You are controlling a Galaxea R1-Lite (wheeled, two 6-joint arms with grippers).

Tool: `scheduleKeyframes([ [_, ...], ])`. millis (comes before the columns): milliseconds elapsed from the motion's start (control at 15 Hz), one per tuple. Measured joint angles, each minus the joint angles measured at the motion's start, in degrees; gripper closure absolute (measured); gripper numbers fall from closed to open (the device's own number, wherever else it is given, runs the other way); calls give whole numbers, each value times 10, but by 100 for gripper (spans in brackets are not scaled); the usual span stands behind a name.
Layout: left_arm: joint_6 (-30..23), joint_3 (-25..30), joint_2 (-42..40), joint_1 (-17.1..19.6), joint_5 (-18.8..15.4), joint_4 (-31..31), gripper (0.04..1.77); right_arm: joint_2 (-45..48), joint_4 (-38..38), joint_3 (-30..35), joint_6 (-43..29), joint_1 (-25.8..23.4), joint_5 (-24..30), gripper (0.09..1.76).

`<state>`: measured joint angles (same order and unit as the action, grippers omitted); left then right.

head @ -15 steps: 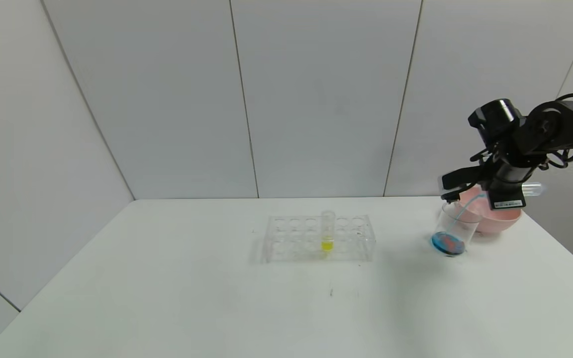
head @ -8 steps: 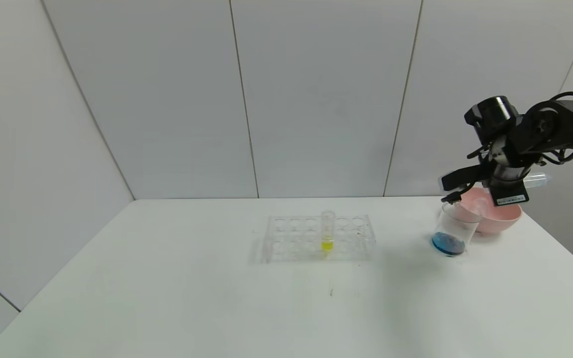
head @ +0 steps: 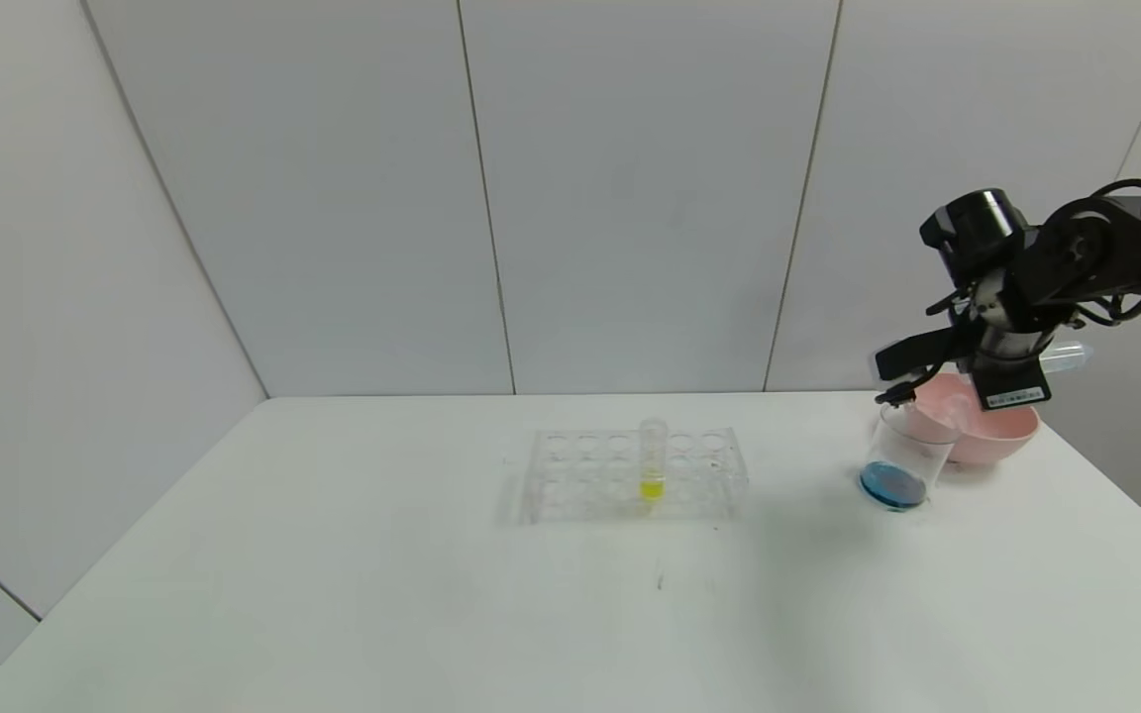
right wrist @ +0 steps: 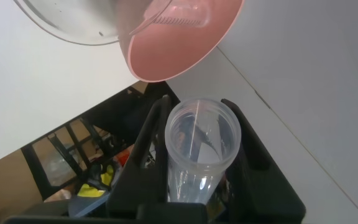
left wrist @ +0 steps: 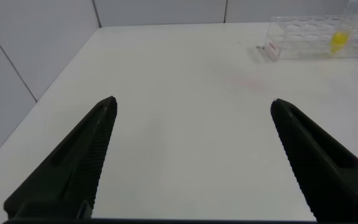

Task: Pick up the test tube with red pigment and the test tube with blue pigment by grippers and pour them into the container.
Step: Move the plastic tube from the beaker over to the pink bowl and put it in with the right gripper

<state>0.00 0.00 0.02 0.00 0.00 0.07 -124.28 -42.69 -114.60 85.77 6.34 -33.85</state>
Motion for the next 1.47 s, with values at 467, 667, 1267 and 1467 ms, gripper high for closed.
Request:
scheduleKeyframes([
  [467,0,0,0,0,0,0,5,29,3,6,-147,-51,273,127],
  [667,0,0,0,0,0,0,5,50,11,24,-288,-74,407,127],
  [1267,0,0,0,0,0,0,5,131,584,368,-671,-95,558,127],
  [1467,0,0,0,0,0,0,5,159,687,454,-796,-89,562,127],
])
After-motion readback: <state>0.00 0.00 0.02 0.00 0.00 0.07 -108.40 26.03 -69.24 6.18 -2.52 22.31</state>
